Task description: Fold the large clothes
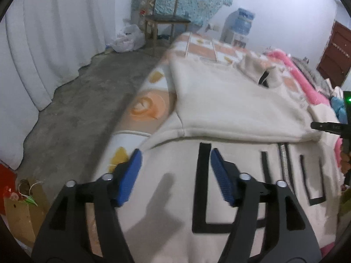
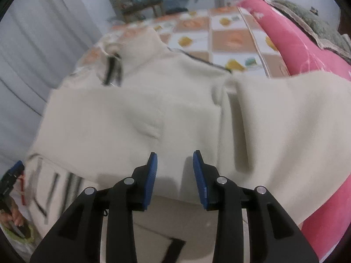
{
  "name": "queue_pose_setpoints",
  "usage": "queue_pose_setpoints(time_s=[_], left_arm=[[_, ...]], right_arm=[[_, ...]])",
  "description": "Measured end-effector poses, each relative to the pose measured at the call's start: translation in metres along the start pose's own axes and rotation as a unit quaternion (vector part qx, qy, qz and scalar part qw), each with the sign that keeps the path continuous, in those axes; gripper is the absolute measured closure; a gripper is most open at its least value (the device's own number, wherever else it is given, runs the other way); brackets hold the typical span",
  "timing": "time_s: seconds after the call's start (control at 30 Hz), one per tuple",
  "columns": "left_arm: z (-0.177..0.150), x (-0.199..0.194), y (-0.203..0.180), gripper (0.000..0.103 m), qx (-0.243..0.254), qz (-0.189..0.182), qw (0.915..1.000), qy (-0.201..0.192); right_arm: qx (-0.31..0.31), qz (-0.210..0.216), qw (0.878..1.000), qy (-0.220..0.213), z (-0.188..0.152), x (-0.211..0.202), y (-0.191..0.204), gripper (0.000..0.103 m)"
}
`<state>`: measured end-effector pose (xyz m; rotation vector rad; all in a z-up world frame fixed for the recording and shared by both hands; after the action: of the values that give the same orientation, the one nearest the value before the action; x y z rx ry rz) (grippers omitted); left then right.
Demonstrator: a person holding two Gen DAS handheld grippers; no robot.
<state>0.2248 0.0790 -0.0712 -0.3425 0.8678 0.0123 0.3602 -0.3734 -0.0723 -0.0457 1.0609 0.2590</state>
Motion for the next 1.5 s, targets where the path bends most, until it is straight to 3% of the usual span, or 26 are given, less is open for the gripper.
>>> queue_pose_setpoints(time_s=[0.2, 0.33, 0.4, 0.5, 0.57, 0.77, 0.87, 0.93, 1.07, 1.2, 1.33, 1.5], left_arm=[[0.024, -0.005, -0.026, 0.026, 0.036, 0.026, 0.9988, -0.02], [0.032, 0.019, -0.056, 0.026, 0.056, 0.038, 0.9976, -0.011], [0.033, 0.029, -0.073, 0.026, 0.069, 0.04, 0.9968, -0.003], [0.036, 0.038, -0.101, 0.019, 0.086, 0.026, 0.996, -0.003], [0.035, 0.045, -0.121, 0.019, 0.103, 0.02, 0.9945, -0.008], [0.011, 0.093, -0.174, 0.018, 0.167, 0.025, 0.9856, 0.006], [-0.013, 0.119, -0.183, 0.017, 0.19, 0.036, 0.9805, 0.036], [-0.014, 0.119, -0.182, 0.016, 0.187, 0.042, 0.9813, 0.013], [-0.011, 0.11, -0.183, 0.016, 0.172, 0.026, 0.9843, 0.028], [-0.011, 0.096, -0.198, 0.016, 0.175, 0.001, 0.9844, 0.019], [-0.018, 0.103, -0.22, 0.015, 0.18, -0.019, 0.983, 0.028], [-0.03, 0.122, -0.231, 0.015, 0.184, -0.021, 0.9818, 0.041]], right_arm=[[-0.022, 0.004, 0.999, -0.024, 0.029, 0.011, 0.014, 0.069], [-0.055, -0.037, 0.998, 0.006, 0.027, 0.045, 0.015, 0.069], [-0.065, -0.05, 0.997, 0.013, 0.022, 0.038, 0.018, 0.069], [-0.055, -0.02, 0.998, -0.007, 0.013, 0.015, 0.023, 0.069], [-0.07, -0.022, 0.997, -0.015, 0.005, 0.001, 0.027, 0.065], [-0.093, -0.034, 0.995, 0.011, -0.024, 0.016, 0.029, 0.056], [-0.118, -0.058, 0.991, -0.002, -0.028, 0.016, 0.034, 0.053], [-0.119, -0.061, 0.991, 0.003, -0.029, 0.013, 0.035, 0.053], [-0.106, -0.048, 0.993, -0.009, -0.03, -0.011, 0.037, 0.052], [-0.103, -0.054, 0.993, -0.022, -0.035, -0.03, 0.037, 0.036], [-0.083, -0.054, 0.995, -0.007, -0.053, -0.034, 0.034, 0.025], [-0.072, -0.066, 0.995, 0.026, -0.075, -0.022, 0.023, 0.022]])
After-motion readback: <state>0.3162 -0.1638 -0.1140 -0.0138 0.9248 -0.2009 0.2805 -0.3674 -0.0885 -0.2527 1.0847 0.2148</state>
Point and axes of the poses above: each gripper's, at about its wrist camera, not at the fingertips, and x roughly the way its jaws point, y to its left, z to its top, the point moved 7 cm from there along x, roughly the way its jaws point, and after that the axes turned 11 degrees about -x, right-handed, at the moved point
